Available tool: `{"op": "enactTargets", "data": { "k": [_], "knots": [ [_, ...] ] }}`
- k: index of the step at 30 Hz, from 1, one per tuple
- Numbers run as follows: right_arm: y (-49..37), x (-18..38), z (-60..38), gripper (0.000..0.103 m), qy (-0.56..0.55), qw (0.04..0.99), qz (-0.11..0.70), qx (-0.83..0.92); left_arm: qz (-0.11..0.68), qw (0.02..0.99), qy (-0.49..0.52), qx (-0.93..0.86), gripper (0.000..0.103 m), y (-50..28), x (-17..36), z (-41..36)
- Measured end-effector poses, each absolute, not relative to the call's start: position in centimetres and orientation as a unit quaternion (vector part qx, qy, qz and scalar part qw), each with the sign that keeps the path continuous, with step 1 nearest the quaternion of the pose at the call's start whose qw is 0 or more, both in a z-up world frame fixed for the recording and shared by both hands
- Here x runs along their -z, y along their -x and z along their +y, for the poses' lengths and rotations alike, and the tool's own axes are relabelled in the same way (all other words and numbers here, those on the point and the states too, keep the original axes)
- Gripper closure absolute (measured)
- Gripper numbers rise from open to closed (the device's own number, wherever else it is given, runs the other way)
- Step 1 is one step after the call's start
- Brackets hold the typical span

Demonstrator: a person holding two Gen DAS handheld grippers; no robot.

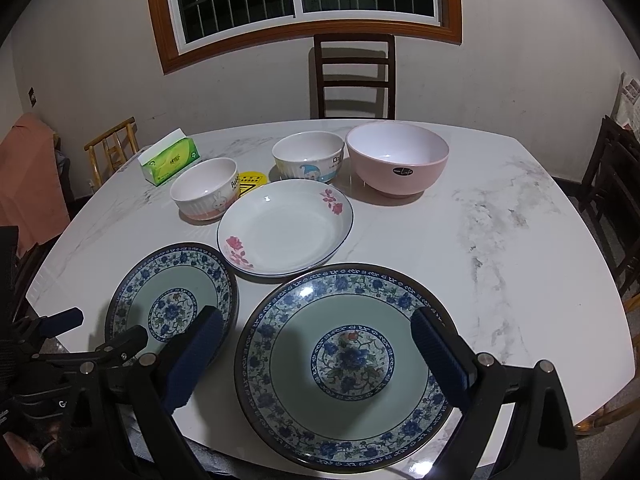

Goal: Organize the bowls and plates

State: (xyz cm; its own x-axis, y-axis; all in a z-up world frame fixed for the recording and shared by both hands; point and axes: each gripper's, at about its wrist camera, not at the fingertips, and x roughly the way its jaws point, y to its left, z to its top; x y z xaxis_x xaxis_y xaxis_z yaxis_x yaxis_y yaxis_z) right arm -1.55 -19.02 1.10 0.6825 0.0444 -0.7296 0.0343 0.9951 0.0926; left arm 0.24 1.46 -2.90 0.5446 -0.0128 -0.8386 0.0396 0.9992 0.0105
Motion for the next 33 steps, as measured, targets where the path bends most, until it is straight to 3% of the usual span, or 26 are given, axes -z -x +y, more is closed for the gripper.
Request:
{"op": "enactTargets", "data": {
  "k": [22,33],
  "knots": [
    [1.2,-1.2,-18.6,0.006,-0.055,0.915,0.400,-0.031,0.480,0.877,0.001,0.024,0.003,-0.8,2.4,2.4],
    [-0.6,-1.1,-18.2,0.009,-0.067,0.904,0.412,-0.094,0.483,0.870,0.078,0.068,0.005,-2.3,1.6,5.9]
  ]
}}
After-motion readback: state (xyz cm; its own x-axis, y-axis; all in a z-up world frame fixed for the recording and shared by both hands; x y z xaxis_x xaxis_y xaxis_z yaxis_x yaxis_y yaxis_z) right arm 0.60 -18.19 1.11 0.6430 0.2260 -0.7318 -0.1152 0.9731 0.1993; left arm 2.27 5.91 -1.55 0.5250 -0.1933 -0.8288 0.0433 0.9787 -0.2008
